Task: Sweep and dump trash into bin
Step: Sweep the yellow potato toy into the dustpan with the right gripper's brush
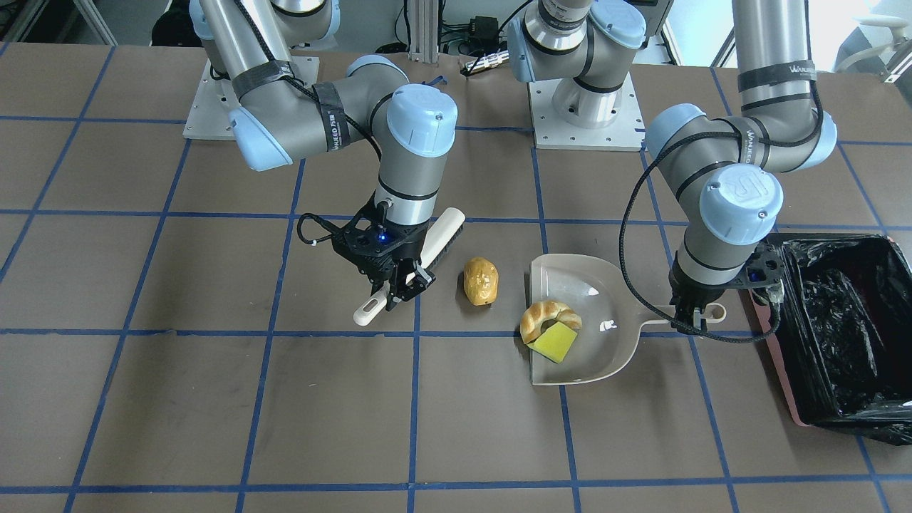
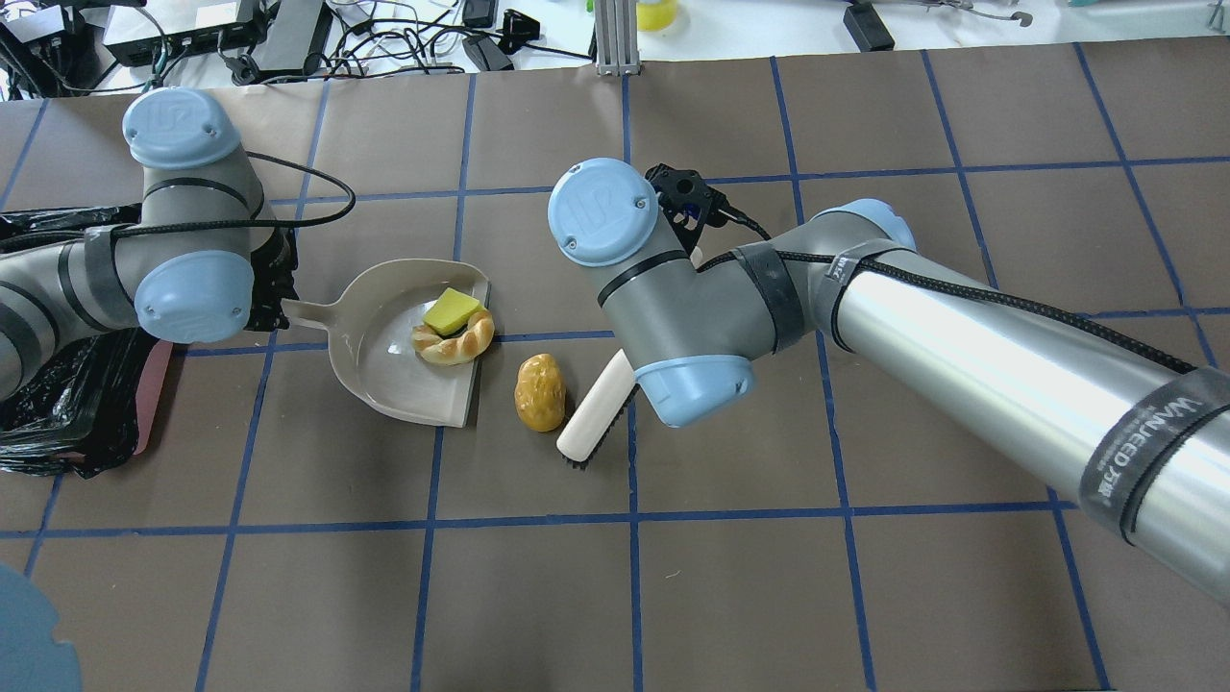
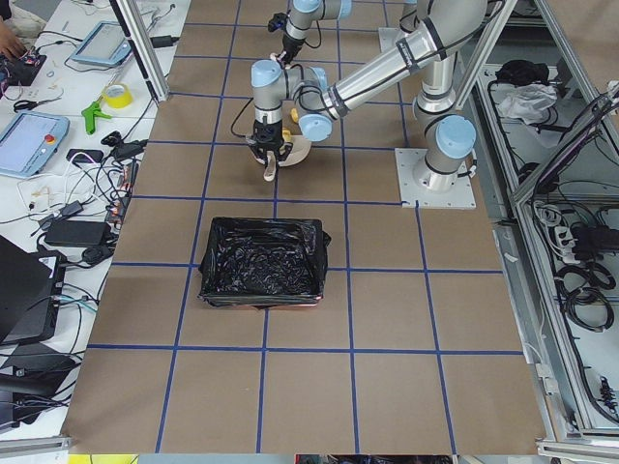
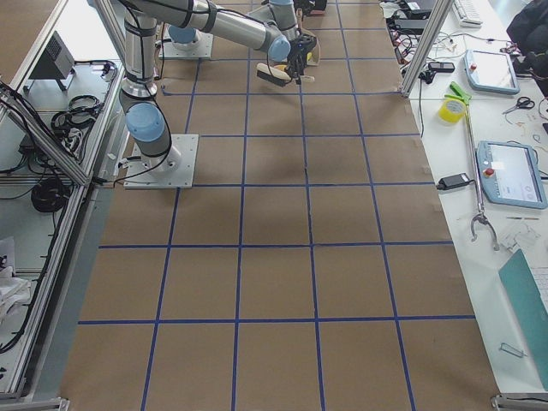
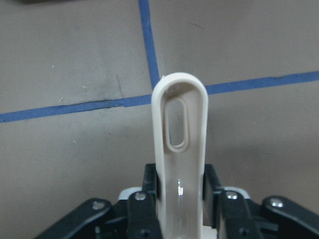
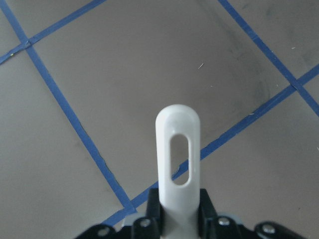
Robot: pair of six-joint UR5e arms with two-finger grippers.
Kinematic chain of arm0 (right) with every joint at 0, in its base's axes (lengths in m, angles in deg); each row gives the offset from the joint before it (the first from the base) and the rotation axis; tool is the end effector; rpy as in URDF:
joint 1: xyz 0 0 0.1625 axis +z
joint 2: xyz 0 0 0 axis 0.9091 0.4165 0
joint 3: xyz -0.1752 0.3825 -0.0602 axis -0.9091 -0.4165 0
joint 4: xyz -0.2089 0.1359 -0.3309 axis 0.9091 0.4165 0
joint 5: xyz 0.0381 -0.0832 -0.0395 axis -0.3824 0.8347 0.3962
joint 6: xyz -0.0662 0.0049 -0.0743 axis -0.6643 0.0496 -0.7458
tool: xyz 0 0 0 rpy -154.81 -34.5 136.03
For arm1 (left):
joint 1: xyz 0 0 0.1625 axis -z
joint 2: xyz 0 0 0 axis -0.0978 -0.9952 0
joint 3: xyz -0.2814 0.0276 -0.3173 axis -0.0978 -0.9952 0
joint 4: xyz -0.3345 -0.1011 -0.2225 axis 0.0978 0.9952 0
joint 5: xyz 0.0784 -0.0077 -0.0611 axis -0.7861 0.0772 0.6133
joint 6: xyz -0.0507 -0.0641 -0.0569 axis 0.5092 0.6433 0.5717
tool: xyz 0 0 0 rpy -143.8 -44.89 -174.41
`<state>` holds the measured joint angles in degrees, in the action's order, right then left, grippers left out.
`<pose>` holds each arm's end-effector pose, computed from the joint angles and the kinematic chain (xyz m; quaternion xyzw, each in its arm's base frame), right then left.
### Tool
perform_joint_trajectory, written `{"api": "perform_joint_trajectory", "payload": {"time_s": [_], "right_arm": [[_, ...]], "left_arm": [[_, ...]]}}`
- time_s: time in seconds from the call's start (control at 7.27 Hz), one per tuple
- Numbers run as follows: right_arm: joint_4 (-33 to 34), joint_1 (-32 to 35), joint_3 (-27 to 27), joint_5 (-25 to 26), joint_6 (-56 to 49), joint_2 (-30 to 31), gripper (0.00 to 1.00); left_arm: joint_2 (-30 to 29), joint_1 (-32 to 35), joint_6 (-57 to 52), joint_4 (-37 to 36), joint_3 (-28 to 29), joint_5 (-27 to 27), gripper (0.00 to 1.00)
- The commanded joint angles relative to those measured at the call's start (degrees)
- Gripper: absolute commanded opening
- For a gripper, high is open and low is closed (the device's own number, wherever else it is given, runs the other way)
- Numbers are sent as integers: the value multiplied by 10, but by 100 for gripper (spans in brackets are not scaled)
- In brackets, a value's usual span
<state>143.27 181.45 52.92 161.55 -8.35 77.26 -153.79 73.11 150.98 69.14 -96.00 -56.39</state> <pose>0.3549 -0.4895 0.2704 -0.3001 -0.9374 0.1708 0.0448 -0.0039 -0.5503 0.2545 -0.6620 0.7407 -0.0803 0.0816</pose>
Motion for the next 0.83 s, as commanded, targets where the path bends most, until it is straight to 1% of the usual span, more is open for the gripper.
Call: {"api": "perform_joint_trajectory", "payload": {"time_s": [0.0, 0.14, 0.28, 0.69], "right_arm": [[1, 3, 1, -4, 59, -6, 4], [4, 16, -3, -3, 58, -18, 4], [12, 16, -10, -2, 41, -30, 4], [12, 18, -20, 3, 22, -45, 4]], "left_arm": [[6, 7, 21, -60, -25, 12, 0], [-4, 21, 29, -121, -32, 11, 0], [-5, 30, 25, -137, -38, 11, 0], [11, 32, 20, -137, -71, 8, 0]]}}
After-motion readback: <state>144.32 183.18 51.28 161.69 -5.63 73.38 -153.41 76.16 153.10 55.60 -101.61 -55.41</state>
